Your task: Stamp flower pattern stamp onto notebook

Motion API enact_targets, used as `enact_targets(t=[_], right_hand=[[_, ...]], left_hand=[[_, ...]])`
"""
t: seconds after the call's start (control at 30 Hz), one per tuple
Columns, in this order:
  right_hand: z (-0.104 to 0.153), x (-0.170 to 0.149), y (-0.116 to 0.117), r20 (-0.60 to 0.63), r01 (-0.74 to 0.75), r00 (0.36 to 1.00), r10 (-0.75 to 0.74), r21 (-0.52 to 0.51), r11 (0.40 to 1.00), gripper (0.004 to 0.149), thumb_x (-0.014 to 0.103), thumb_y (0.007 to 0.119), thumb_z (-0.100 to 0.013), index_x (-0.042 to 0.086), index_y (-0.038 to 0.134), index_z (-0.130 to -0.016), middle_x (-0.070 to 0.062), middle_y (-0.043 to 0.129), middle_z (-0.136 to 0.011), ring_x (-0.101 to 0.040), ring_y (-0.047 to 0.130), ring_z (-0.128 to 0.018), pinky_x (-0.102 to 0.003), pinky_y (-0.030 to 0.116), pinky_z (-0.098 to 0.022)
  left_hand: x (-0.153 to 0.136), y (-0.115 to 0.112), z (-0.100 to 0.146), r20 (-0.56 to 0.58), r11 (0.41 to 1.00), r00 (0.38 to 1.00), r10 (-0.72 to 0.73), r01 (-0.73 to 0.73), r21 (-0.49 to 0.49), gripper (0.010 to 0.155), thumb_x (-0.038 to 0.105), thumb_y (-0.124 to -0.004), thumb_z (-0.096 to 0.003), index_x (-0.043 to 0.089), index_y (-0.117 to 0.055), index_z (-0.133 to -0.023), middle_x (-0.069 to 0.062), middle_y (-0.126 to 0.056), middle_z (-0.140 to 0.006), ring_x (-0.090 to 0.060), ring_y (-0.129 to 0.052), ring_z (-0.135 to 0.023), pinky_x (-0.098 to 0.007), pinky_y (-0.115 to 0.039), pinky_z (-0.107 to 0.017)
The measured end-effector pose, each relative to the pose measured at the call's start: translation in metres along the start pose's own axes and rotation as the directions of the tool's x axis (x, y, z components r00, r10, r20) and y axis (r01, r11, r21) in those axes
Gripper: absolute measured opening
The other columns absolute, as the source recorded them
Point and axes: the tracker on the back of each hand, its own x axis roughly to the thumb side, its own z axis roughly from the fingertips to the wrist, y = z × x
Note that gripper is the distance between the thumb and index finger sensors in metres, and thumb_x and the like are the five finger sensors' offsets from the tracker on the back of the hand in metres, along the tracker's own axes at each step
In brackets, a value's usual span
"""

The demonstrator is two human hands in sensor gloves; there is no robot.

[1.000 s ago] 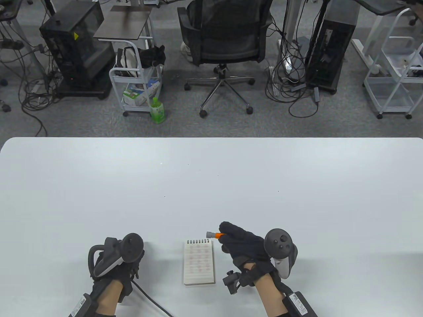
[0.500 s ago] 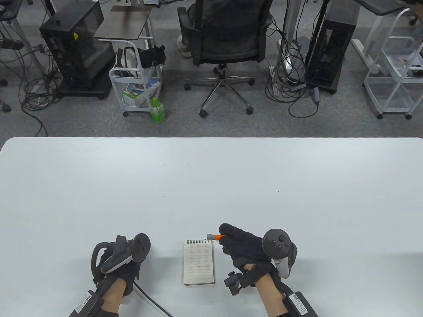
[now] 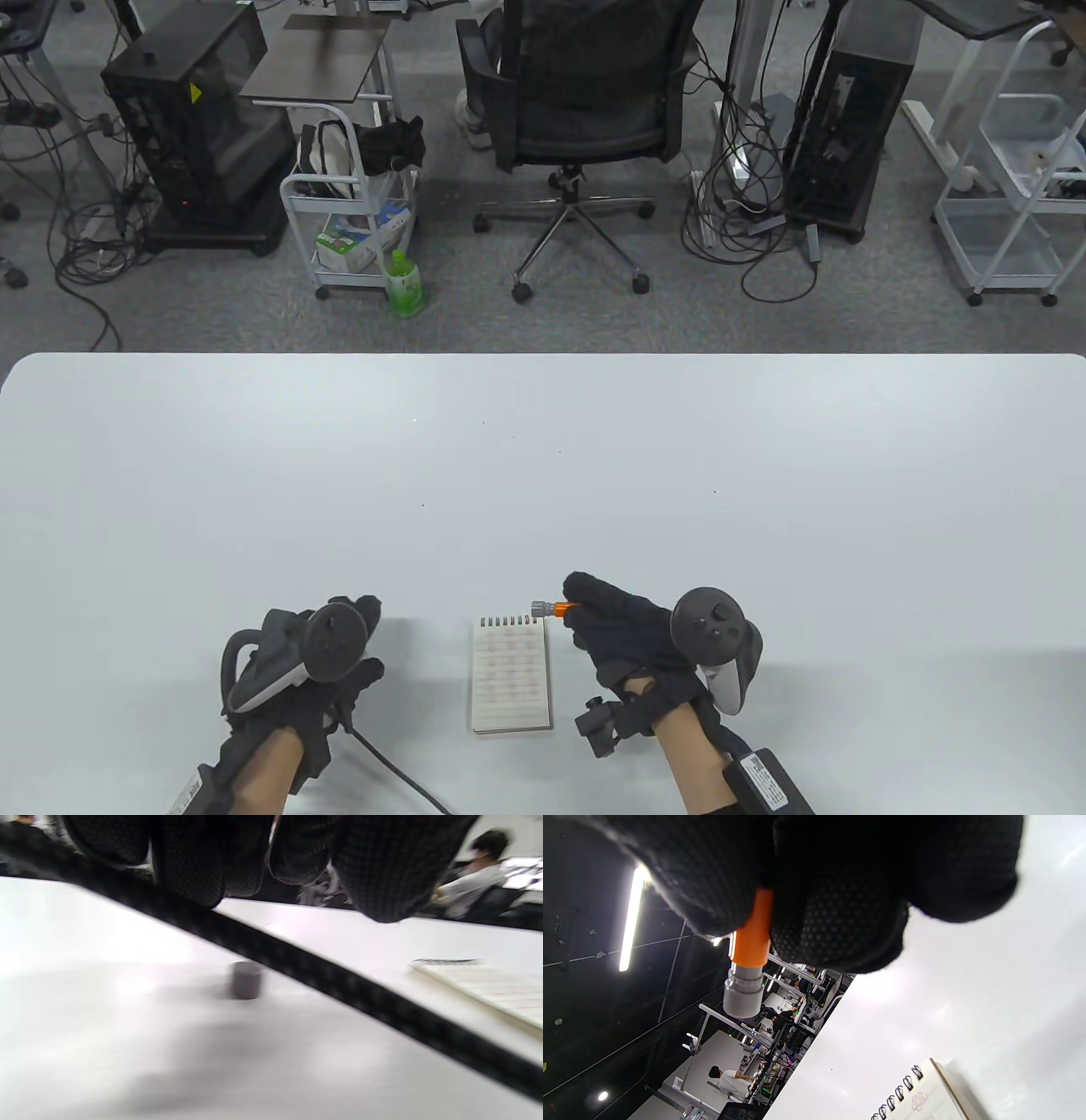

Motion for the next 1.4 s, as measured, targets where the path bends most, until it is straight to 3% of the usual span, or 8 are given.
enact_targets(t=[0.2,0.3,0.7,0.8,1.0,1.17,1.4], right_hand=[[0.001,0.004,-0.001,0.033,-0.076,0.997,0.076,-0.003,0.997,0.047,0.031,0.09,-0.039,0.017,0.085,-0.083,-0.015,0.094,-0.068,-0.028,0.102,-0.041,-0.044,0.084,-0.031],[0.003,0.008,-0.003,0.052,-0.143,0.988,0.145,-0.024,0.989,0.046,0.033,0.089,-0.04,0.018,0.086,-0.083,-0.015,0.094,-0.066,-0.027,0.101,-0.039,-0.043,0.084,-0.03],[0.007,0.028,0.007,0.175,-0.32,0.932,0.317,-0.012,0.947,0.045,0.034,0.089,-0.04,0.017,0.086,-0.082,-0.015,0.094,-0.063,-0.024,0.1,-0.035,-0.043,0.084,-0.03],[0.01,0.036,0.018,0.237,-0.387,0.896,0.376,-0.003,0.922,0.046,0.035,0.089,-0.04,0.017,0.086,-0.082,-0.014,0.094,-0.063,-0.024,0.1,-0.035,-0.043,0.084,-0.03],[0.017,0.052,0.048,0.374,-0.509,0.811,0.45,0.073,0.858,0.045,0.034,0.089,-0.04,0.018,0.086,-0.082,-0.014,0.094,-0.064,-0.026,0.1,-0.037,-0.044,0.083,-0.032],[0.022,0.058,0.071,0.471,-0.643,0.713,0.519,0.144,0.753,0.045,0.033,0.09,-0.039,0.018,0.087,-0.082,-0.015,0.094,-0.064,-0.027,0.1,-0.038,-0.045,0.083,-0.033],[0.024,0.055,0.087,0.502,-0.702,0.673,0.543,0.204,0.682,0.045,0.033,0.09,-0.039,0.019,0.087,-0.081,-0.015,0.094,-0.065,-0.027,0.099,-0.038,-0.046,0.083,-0.034]], left_hand=[[0.05,-0.018,-0.012,0.182,0.996,0.983,0.021,-0.006,-0.085,0.077,0.051,-0.079,-0.0387,0.021,-0.055,-0.105,-0.018,-0.055,-0.108,-0.047,-0.066,-0.092,-0.066,-0.052,-0.063],[0.064,-0.026,-0.016,0.21,0.989,0.978,0.004,0.027,-0.143,0.079,0.052,-0.079,-0.0385,0.022,-0.053,-0.106,-0.018,-0.051,-0.109,-0.047,-0.063,-0.094,-0.066,-0.051,-0.063],[0.08,-0.046,-0.021,0.246,0.973,0.967,-0.067,0.118,-0.197,0.078,0.053,-0.079,-0.0379,0.02,-0.056,-0.105,-0.019,-0.051,-0.108,-0.046,-0.063,-0.093,-0.065,-0.051,-0.063],[0.082,-0.046,-0.021,0.243,0.98,0.966,-0.086,0.126,-0.157,0.075,0.051,-0.08,-0.0379,0.02,-0.06,-0.103,-0.019,-0.056,-0.105,-0.046,-0.066,-0.091,-0.065,-0.052,-0.062],[0.084,-0.049,-0.021,0.244,0.973,0.964,-0.11,0.154,-0.169,0.074,0.05,-0.08,-0.0381,0.019,-0.059,-0.103,-0.019,-0.056,-0.105,-0.045,-0.065,-0.091,-0.065,-0.051,-0.062],[0.083,-0.05,-0.02,0.24,0.974,0.966,-0.097,0.142,-0.178,0.075,0.05,-0.079,-0.0382,0.02,-0.058,-0.103,-0.018,-0.055,-0.106,-0.045,-0.062,-0.092,-0.065,-0.05,-0.063],[0.084,-0.05,-0.02,0.24,0.972,0.966,-0.091,0.138,-0.189,0.075,0.05,-0.078,-0.0384,0.02,-0.056,-0.103,-0.018,-0.053,-0.106,-0.045,-0.06,-0.092,-0.065,-0.05,-0.063]])
